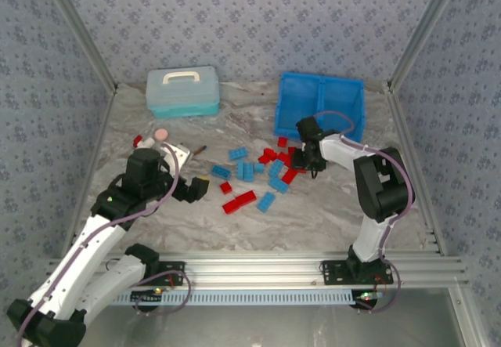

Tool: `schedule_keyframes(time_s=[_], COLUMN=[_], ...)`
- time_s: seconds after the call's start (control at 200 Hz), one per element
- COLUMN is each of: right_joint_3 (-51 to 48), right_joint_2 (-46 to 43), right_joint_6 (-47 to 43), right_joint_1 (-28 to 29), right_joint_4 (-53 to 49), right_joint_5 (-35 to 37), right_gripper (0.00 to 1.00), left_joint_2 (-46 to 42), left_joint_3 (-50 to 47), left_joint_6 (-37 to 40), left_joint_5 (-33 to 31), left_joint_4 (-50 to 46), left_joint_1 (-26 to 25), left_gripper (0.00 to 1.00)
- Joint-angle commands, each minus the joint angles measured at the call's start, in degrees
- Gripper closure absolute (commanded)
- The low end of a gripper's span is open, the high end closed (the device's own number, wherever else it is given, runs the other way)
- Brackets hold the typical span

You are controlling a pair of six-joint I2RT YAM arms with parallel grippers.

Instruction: Sort the legos into containers by color

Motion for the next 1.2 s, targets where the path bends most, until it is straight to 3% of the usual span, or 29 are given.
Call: schedule_keyframes(time_s=[0.0, 0.16, 0.285, 0.465, 0.58, 0.705, 0.854, 1.009, 1.194], right_joint_3=[-1.19, -0.84, -1.17, 1.58, 7.59, 15.65, 26.69, 36.40, 46.36], right_joint_2=[1.35, -1.05, -6.96, -18.32, -19.65, -13.35, -0.93, 10.54, 21.34], right_joint_6=[0.04, 0.12, 0.06, 0.01, -0.33, -1.20, -2.13, -1.53, -2.83], right_joint_1=[0.06, -0.42, -0.45, -1.62, -5.88, -11.69, -14.67, -17.25, -17.79], right_joint_4=[-0.56, -1.49, -3.27, -7.67, -8.83, -8.14, -8.50, -10.37, -13.37], right_joint_5=[-0.06, 0.95, 2.87, 6.06, 6.76, 5.20, 4.08, 3.73, 2.92], right_gripper=[0.53, 0.71, 0.71, 0.71, 0.71, 0.71, 0.71, 0.72, 0.69], left_joint_2=[-0.63, -0.84, 0.44, 5.41, 10.16, 15.75, 19.76, 19.30, 16.83], left_joint_3=[0.22, -0.25, -0.05, 3.86, 7.58, 10.85, 12.83, 12.77, 10.62], left_joint_6=[0.81, 0.80, 0.55, 4.68, 8.84, 14.02, 17.07, 17.13, 19.53], left_joint_5=[-0.05, 6.98, 12.23, 12.33, 12.15, 12.24, 13.72, 13.54, 7.98], left_joint_4=[-0.73, 1.12, 3.84, 4.45, 4.42, 3.99, 4.01, 4.80, 6.26], left_joint_1=[-0.28, -0.37, -2.38, -8.83, -12.82, -15.53, -16.33, -16.45, -16.44], left_gripper=[0.01, 0.01, 0.01, 0.01, 0.01, 0.01, 0.01, 0.01, 0.01])
